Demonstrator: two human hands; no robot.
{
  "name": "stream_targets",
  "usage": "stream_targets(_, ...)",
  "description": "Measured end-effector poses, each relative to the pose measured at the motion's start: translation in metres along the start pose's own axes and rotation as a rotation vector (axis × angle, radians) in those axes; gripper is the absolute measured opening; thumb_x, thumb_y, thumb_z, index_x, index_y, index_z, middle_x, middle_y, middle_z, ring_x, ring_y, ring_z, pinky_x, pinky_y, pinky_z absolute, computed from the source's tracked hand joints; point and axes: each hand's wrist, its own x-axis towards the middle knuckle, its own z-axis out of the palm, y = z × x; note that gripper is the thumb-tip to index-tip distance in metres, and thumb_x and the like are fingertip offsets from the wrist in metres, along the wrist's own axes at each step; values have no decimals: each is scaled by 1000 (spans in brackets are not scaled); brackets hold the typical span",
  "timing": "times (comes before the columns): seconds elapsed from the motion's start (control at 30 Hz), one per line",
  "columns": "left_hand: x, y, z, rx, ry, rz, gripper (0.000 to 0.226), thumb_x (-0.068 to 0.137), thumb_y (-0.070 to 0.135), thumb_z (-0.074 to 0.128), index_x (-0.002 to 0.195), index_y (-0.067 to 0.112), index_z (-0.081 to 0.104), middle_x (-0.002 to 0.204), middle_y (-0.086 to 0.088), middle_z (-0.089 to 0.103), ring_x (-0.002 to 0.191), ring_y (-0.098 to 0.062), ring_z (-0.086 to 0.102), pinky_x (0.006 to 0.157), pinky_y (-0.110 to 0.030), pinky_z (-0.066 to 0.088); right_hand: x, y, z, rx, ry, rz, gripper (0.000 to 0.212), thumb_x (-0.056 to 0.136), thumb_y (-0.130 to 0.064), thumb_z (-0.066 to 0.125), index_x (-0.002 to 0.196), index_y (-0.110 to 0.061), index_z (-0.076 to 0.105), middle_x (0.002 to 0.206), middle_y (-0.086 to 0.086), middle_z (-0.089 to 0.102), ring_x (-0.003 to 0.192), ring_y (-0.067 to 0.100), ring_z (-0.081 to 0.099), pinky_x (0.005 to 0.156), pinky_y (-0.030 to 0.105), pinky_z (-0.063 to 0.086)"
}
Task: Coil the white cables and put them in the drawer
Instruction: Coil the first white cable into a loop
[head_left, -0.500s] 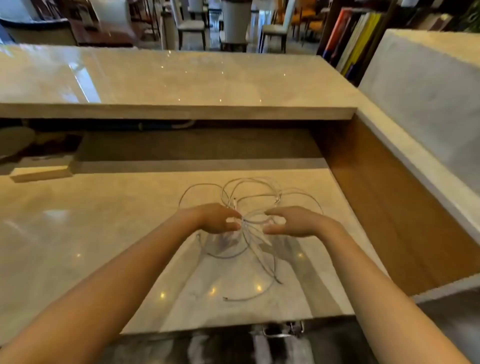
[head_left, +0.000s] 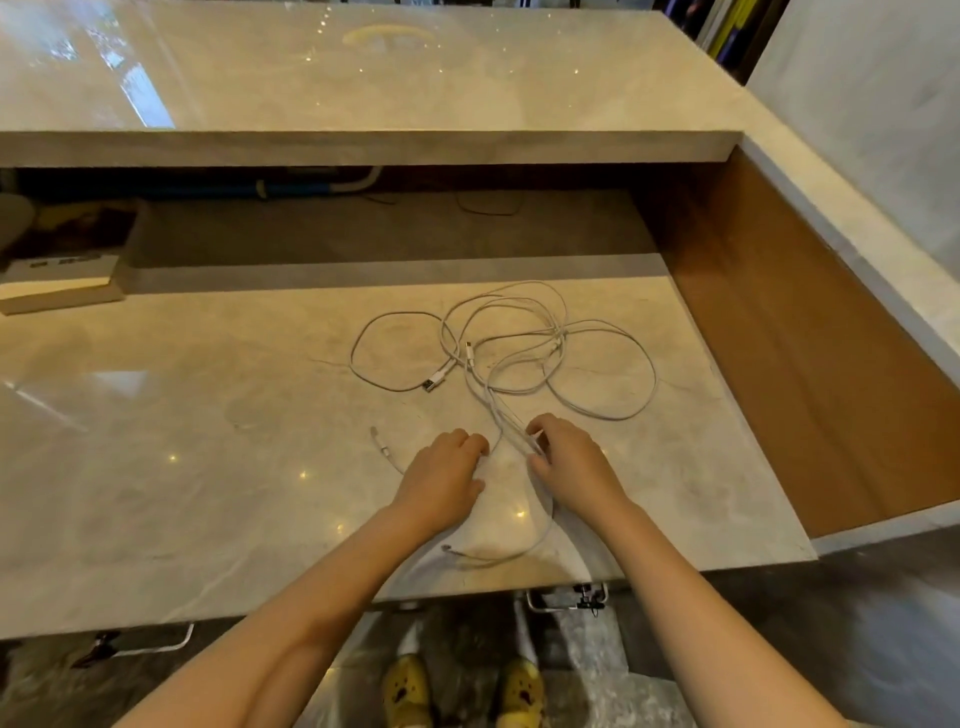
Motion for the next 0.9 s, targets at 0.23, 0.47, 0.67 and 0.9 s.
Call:
stream_targets(0.23, 9, -14, -7, -92, -7, -60, 22, 91, 20, 53, 111, 14, 58, 102, -5, 58, 92, -20, 54, 76, -28, 42, 7, 3, -17, 35, 144, 51, 23, 92, -7, 46, 111, -7, 58, 95, 12, 65, 80, 21, 60, 68, 32, 49)
stream_targets(0.47, 17, 33, -75, -709, 235, -158, 18, 95, 20, 48, 100, 14, 64, 86, 2, 64, 82, -14, 60, 76, -27, 49, 13, -39, -77, 903, 99, 29, 33, 94, 7, 33, 99, -6, 64, 88, 14, 63, 68, 13, 67, 64, 20, 57)
stream_targets(0.67, 13, 85, -130, -926, 151, -138, 29, 98, 30, 40, 98, 11, 62, 81, -5, 67, 72, -17, 64, 69, -30, 55, 26, -57, -107, 453, 234, -220, 26, 91, -3, 52, 109, -11, 69, 98, -7, 65, 81, -3, 61, 70, 4, 48)
stream_targets(0.9, 12, 89, -166, -873, 23, -137, 23, 96, 17, 40, 83, 12, 58, 63, 0, 45, 52, -10, 37, 47, -21, 32, 34, -64, -132, 217, 232, -367, 12, 88, -16, 62, 98, -18, 69, 90, -6, 63, 81, 4, 58, 71, 14, 46)
